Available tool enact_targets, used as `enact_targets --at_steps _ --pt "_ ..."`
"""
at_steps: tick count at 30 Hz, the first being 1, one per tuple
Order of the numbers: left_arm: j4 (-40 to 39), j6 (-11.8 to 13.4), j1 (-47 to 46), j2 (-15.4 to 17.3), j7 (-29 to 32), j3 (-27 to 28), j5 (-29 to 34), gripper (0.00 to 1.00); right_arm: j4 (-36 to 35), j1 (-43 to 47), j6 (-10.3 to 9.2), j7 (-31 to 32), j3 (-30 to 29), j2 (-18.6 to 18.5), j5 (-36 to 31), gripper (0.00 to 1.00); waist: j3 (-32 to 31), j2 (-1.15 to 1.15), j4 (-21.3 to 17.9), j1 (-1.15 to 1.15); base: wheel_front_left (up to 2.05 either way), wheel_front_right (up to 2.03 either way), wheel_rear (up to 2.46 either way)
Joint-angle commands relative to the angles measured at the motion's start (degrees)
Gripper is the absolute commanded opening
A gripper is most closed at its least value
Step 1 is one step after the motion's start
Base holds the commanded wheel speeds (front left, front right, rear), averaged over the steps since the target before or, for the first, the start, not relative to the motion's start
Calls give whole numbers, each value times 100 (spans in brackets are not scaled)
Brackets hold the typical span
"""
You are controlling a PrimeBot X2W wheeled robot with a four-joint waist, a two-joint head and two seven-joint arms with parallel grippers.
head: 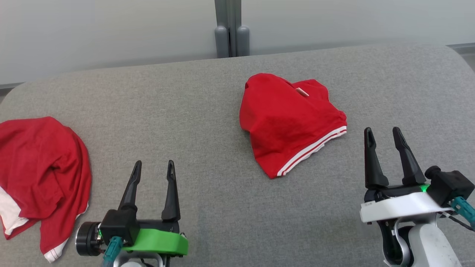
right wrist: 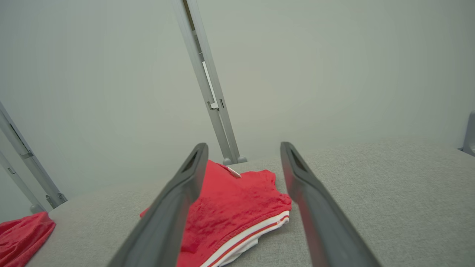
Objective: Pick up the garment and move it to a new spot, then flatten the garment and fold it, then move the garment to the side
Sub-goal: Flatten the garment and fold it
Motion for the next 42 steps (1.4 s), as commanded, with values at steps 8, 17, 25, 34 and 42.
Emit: enact_targets --at_steps 8,17,25,34,42 --pt "140 27 -440 5 3 -308 -85 100 1071 -752 1 -18 -327 -22 455 100 619 0 379 0 0 0 0" --pt "221 114 -639 6 4 -610 -327 100 2778 -1706 1 89 -537 -263 1776 100 1002 0 724 0 0 0 0" --pt "247 182 -743 6 3 -772 -455 100 3464 -2129 1 19 -133 -717 2054 100 1174 0 908 0 0 0 0" --pt "224 305 -793 7 3 -993 -571 100 3684 -2279 1 -9 239 -900 2605 0 1205 0 1014 0 0 0 0" --pt "328 225 -636 7 3 -839 -577 100 2895 -2020 1 -16 68 -974 2688 0 875 0 788 0 0 0 0"
